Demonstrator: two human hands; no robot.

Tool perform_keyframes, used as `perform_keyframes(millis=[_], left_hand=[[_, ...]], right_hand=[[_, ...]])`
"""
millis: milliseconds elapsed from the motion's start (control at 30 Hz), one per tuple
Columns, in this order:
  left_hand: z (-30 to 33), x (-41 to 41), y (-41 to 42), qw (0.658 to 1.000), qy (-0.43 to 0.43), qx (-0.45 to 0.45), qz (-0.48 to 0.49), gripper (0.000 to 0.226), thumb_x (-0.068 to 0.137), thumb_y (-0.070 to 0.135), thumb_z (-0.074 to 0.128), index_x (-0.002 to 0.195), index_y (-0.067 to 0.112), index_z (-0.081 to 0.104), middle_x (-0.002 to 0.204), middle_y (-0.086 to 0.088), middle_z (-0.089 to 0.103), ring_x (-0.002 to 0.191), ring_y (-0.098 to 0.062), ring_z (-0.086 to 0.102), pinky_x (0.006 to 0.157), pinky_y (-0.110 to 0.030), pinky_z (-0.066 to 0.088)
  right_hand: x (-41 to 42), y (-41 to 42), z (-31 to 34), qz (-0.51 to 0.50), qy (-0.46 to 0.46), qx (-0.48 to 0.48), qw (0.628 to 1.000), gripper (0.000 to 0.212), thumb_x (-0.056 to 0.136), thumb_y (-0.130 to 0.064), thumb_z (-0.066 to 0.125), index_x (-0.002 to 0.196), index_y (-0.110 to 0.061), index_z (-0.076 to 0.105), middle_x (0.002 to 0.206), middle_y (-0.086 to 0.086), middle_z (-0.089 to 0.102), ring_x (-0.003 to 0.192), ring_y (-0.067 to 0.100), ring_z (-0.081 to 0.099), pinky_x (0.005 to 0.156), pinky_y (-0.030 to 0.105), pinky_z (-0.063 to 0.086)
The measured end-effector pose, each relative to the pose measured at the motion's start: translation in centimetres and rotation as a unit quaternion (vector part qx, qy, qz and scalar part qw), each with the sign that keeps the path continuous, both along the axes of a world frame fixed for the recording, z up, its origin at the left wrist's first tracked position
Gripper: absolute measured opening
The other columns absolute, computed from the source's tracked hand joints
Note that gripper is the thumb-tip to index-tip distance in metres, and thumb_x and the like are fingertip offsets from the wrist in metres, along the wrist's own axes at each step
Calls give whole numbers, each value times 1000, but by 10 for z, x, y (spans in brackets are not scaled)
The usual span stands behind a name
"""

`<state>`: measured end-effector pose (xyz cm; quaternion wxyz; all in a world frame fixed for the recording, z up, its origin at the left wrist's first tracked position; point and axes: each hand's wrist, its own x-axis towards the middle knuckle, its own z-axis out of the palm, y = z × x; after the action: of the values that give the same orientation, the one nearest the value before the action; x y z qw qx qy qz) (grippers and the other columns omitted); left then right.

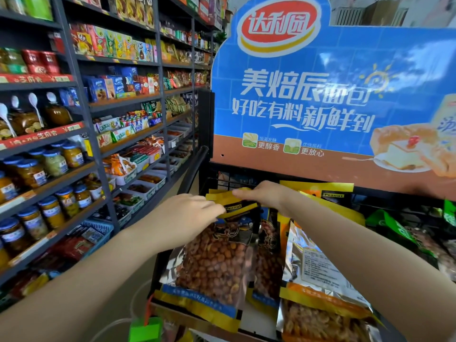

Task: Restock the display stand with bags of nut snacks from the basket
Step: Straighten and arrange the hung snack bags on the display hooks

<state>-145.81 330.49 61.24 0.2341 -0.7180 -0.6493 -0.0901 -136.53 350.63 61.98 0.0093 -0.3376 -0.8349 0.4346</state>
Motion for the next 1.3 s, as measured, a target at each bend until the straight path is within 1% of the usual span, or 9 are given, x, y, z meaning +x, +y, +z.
perform_keyframes(millis=[67,100,233,400,533,733,867,1133,1300], left_hand=[[5,2,1,1000,-14,7,13,22,80,28,42,87,18,60,68,3,69,59,-16,65,40,-27,51],[7,1,2,1000,-15,9,18,28,80,32,38,85,17,61,67,4,68,58,-14,65,40,-24,50],[18,-5,9,997,-60,20,48,25,83,38,52,86,14,60,104,-5,65,91,-22,64,70,-33,56],[39,5,23,986,-137,-9,95,66,77,44,65,131,19,38,151,-2,25,138,-19,25,111,-31,22],[52,13,41,978,-149,-93,113,87,71,53,66,141,21,24,140,1,38,129,-17,34,104,-29,28],[41,0,46,969,-177,-157,73,27,80,44,63,78,20,51,78,0,52,72,-14,49,62,-32,39],[20,5,32,998,28,-54,-17,20,78,37,64,71,21,55,62,5,58,61,-15,54,55,-22,41],[-9,7,3,993,78,-74,-44,18,62,16,61,76,25,68,77,11,70,69,-11,64,60,-19,52],[-12,6,3,995,58,-65,-42,19,62,14,62,77,23,70,76,10,71,70,-12,66,61,-19,53]], right_hand=[[-6,-4,-4,11,16,69,997,21,86,-22,64,73,-8,53,77,16,54,65,25,52,61,39,40],[-9,-1,-7,20,35,86,995,27,86,-8,59,65,-10,43,63,12,42,53,22,43,56,38,30],[5,-1,13,106,148,86,979,18,84,6,60,70,-5,55,54,4,49,46,13,46,53,26,33],[35,-12,45,199,202,97,954,26,85,-3,64,64,-17,57,51,-10,52,47,8,44,51,17,38],[40,-14,72,275,101,76,953,15,88,3,56,84,-10,63,56,-14,58,49,-4,50,52,8,38],[38,-4,67,271,68,51,959,8,91,-18,56,98,-18,61,100,-1,66,89,8,62,82,20,47],[47,19,66,174,136,7,975,27,96,-33,43,93,-15,64,111,3,69,95,19,69,76,26,54],[22,34,31,261,-87,210,938,39,98,-20,42,137,-13,43,135,4,54,96,31,67,89,45,52],[6,27,23,280,-80,407,866,34,92,-20,55,125,-10,54,117,8,66,73,13,57,67,21,44]])
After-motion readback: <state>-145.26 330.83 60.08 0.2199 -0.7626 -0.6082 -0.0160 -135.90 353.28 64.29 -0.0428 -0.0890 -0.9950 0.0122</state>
